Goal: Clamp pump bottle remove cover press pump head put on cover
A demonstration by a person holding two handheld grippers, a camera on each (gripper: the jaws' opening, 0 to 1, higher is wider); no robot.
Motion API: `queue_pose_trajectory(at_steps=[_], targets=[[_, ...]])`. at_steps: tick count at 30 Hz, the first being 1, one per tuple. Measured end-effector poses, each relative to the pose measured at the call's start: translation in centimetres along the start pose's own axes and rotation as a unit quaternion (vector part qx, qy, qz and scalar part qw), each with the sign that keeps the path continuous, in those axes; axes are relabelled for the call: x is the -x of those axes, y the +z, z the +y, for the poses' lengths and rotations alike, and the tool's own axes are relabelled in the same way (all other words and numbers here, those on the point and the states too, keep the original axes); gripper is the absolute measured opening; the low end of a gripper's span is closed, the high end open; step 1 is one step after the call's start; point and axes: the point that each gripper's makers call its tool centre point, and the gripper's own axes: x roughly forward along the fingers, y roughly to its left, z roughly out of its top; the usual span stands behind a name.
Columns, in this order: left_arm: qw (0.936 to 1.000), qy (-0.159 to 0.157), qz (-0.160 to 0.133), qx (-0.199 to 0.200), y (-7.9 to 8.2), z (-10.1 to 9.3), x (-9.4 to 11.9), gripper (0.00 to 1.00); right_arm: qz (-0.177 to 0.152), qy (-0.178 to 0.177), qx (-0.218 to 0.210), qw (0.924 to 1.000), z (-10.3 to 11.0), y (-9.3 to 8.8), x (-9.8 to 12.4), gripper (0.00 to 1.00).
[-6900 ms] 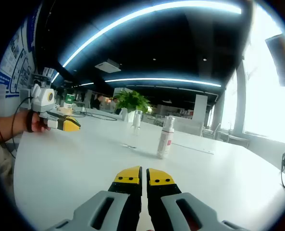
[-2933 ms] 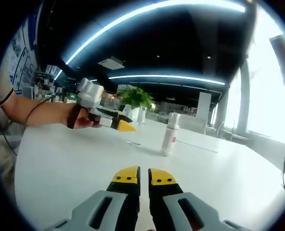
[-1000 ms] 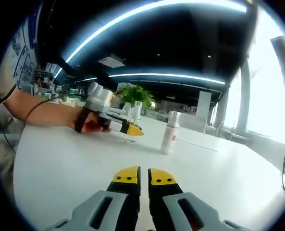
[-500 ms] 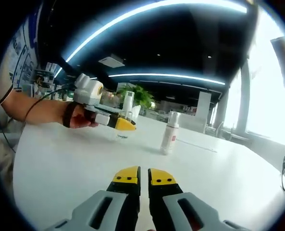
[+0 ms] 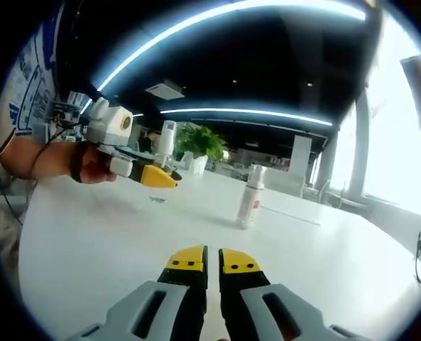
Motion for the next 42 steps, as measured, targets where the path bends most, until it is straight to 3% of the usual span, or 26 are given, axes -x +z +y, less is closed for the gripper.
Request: queue_pose_trajectory(at_steps=[3,9,12,15,19,21,28,31,42], targets=[[1.0000,-0.007,0.003,-0.002,-0.3,-1.1,0.5,0.16,-0.015,-0.003,0.003,0.9999,0.0,0.6,0.3,0.00],[0.9999,-0.010,0.002,0.004,-0.8,-1.8,1.3,0.16,-0.025,-0.016,0.010,0.9995,-0.7,1.1,0.4,0.00],[1.0000,-0.008,0.004,0.004,-1.0,-1.9,1.7,0.16,-0.045,-0.018,0.002,0.9988,-0.9,1.8,0.7,0.00],[0.9999,-0.008,0.007,0.003,-1.2,-2.0,2.0,0.16,-0.040,-0.013,-0.006,0.9991,-0.8,1.5,0.5,0.00],[0.9998,-0.016,0.007,0.009,-1.4,-3.1,2.5,0.16,-0.043,-0.009,0.023,0.9988,-0.7,1.6,0.5,0.00],[0.9998,-0.018,0.008,0.003,-1.5,-3.5,2.6,0.16,-0.049,-0.003,0.016,0.9987,-0.4,1.7,0.5,0.00],[0.9997,-0.022,0.010,-0.001,-2.1,-4.4,2.8,0.16,-0.037,-0.002,0.002,0.9993,-0.4,1.4,0.4,0.00],[0.9997,-0.023,0.008,0.006,-2.4,-4.4,2.8,0.16,-0.015,-0.015,-0.002,0.9998,-1.1,0.5,0.2,0.00],[0.9992,-0.036,0.018,-0.006,-2.9,-6.9,2.7,0.16,-0.014,-0.017,-0.006,0.9997,-1.1,0.5,0.3,0.00]])
